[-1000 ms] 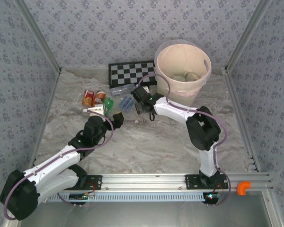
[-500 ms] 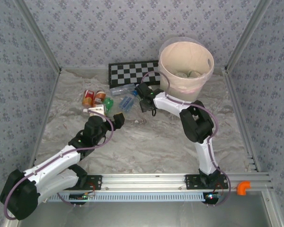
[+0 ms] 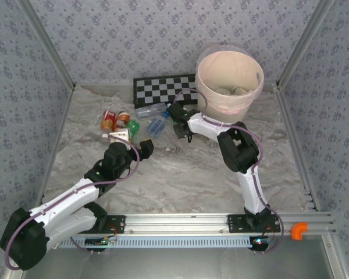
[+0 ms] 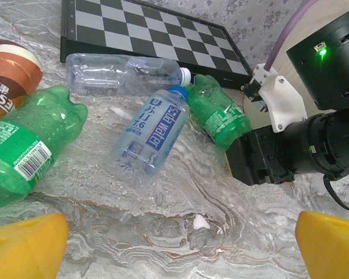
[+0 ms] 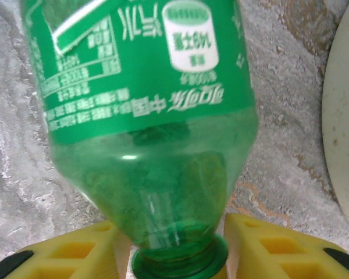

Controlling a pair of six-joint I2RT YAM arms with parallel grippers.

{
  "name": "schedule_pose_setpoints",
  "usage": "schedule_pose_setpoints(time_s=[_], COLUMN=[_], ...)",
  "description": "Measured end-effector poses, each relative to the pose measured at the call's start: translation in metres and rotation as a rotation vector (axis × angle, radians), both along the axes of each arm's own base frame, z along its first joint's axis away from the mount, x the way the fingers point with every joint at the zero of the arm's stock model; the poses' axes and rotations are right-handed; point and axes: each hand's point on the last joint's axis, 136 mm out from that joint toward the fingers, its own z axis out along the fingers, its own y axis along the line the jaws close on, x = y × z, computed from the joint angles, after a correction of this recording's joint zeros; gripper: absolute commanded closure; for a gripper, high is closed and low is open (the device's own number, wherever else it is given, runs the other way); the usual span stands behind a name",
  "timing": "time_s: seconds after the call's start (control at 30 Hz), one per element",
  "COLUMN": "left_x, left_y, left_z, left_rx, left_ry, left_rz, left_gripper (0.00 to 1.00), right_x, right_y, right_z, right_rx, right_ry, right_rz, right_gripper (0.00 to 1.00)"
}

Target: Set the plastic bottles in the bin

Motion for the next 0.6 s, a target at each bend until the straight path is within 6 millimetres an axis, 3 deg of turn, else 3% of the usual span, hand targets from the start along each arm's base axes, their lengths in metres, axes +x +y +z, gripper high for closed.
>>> schedule_pose_setpoints(time_s=[0.2,0.37,0.47,0.6], left_x=[0.0,-0.001,-0.001,-0.002], left_y=[0.0,-0.002,-0.002,-0.002], left_z=[0.0,0.0,0.0,0.005], left_rx=[-0.003,-0.006,-0.007,-0.019], left_ry=[0.001,0.004,0.003,-0.008], left_rz=[0.0,-0.008,-0.009,-0.016], left_gripper=[0.0,0.0,0.0,0.0], right_x=[-0.001,-0.014,-0.023,-0.03], right_y=[0.002,0.016,0.025,0.029], right_z=[0.003,0.013,0.03,0.066], right_rx=[-0.035,-0.06,-0.046,-0.017], right_ry=[-0.026,-0.062,-0.095,-0.163], right_rz=[0.01,0.051,0.073,0.085], right_gripper=[0.69,0.69,0.69,0.69])
